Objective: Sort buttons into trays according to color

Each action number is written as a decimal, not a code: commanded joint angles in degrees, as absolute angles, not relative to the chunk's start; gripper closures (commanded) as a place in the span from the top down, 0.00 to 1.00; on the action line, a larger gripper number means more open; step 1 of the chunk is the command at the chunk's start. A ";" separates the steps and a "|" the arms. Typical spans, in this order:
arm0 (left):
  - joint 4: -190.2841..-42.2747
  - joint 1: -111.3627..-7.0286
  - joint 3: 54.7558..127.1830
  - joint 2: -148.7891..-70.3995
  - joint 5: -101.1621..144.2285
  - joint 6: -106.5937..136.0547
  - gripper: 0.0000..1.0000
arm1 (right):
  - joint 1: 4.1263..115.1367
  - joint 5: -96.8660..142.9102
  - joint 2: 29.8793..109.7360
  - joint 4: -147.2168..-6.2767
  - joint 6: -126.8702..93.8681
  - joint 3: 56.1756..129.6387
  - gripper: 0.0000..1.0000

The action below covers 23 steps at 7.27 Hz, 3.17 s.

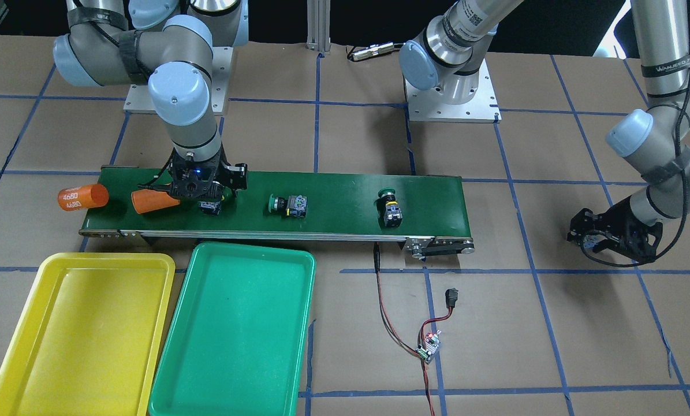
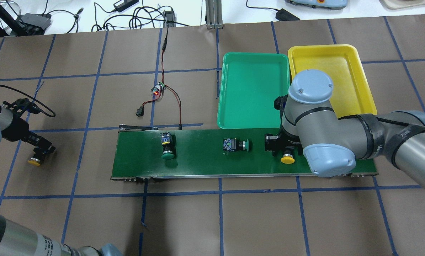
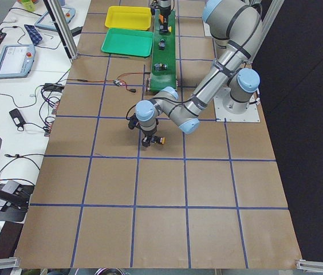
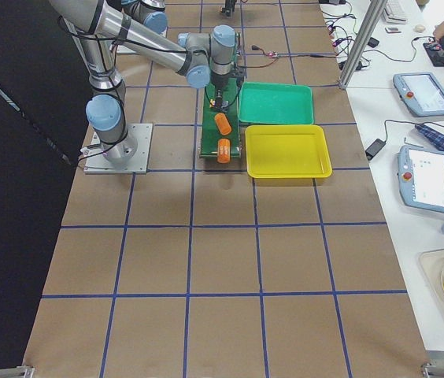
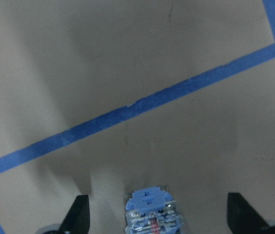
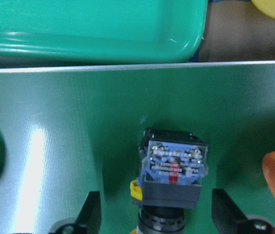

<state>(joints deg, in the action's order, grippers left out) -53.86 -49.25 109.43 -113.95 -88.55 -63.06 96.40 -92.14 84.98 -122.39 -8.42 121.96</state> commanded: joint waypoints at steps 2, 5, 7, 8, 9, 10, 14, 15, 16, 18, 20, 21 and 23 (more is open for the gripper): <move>-58.59 -52.97 110.12 -107.61 -91.32 -50.96 0.00 | 96.07 -92.28 85.25 -122.17 -8.00 121.38 0.09; -63.54 -72.36 111.00 -99.69 -86.61 -25.22 0.00 | 94.58 -93.16 82.55 -120.68 -7.30 112.80 0.09; -63.37 -81.78 112.32 -97.48 -84.29 -11.50 0.00 | 88.02 -94.92 75.01 -114.38 -3.81 102.54 0.12; -63.11 -85.22 113.19 -97.38 -84.03 -9.51 0.00 | 84.76 -94.92 70.36 -113.74 1.62 97.35 0.12; -62.67 -87.86 113.90 -97.56 -84.11 -5.40 0.01 | 81.68 -94.83 65.44 -113.82 7.76 93.47 0.14; -62.75 -89.28 115.04 -97.73 -84.20 -4.58 0.16 | 79.30 -94.75 61.91 -114.08 10.95 91.25 0.30; -58.88 -88.95 114.38 -96.60 -84.72 -7.29 1.00 | 79.36 -93.78 63.27 -113.29 12.38 91.67 1.00; -64.72 -88.86 108.17 -95.98 -84.81 -7.38 1.00 | 79.89 -92.56 65.98 -113.29 17.87 93.93 1.00; -76.87 -89.03 99.84 -95.63 -84.81 -7.73 1.00 | 80.50 -92.55 70.97 -113.47 24.28 98.22 1.00; -92.56 -89.13 89.34 -92.31 -86.99 -7.73 1.00 | 84.27 -92.64 79.68 -114.43 39.89 106.05 1.00; -100.45 -89.38 86.49 -89.82 -90.18 -6.25 1.00 | 86.91 -92.63 80.86 -114.43 54.88 107.66 1.00; -98.02 -89.47 86.14 -90.96 -88.35 -5.37 1.00 | 89.27 -92.90 80.77 -114.43 62.07 107.67 1.00; -95.98 -89.03 87.27 -90.79 -88.15 -6.42 1.00 | 90.87 -92.38 81.12 -114.52 73.69 109.76 1.00</move>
